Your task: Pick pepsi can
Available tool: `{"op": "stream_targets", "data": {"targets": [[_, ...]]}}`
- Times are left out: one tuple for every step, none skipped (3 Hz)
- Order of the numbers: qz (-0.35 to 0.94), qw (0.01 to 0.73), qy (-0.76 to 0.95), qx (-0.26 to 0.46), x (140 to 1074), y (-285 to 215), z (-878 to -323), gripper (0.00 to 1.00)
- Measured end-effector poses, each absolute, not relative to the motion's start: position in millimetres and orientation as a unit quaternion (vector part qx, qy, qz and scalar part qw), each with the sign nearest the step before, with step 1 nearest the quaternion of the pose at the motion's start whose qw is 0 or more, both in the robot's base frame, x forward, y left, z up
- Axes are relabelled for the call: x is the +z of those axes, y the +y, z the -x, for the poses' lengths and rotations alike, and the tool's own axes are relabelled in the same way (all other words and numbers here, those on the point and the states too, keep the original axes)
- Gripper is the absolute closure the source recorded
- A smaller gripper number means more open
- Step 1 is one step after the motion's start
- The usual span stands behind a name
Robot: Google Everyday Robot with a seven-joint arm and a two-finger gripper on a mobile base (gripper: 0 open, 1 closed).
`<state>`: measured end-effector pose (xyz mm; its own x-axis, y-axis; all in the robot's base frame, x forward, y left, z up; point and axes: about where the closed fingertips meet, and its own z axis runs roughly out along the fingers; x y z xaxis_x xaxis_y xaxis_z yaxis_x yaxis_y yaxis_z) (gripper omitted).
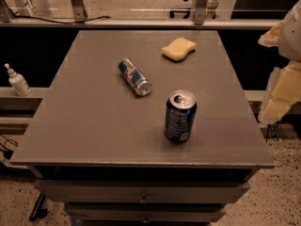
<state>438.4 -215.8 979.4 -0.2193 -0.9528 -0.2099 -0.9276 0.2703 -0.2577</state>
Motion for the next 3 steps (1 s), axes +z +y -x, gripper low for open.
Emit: {"op": "stream_targets", "data": {"targets": [[0.603,0.164,0.780,-0.038,979.4,-215.8,-438.4,0.00],[0.599,0.178,0.780,-0.018,975.9,-213.8,-434.8,0.00],[0.565,0.212,0.796,0.043,952.3,-217.3,-435.4,0.00]]}}
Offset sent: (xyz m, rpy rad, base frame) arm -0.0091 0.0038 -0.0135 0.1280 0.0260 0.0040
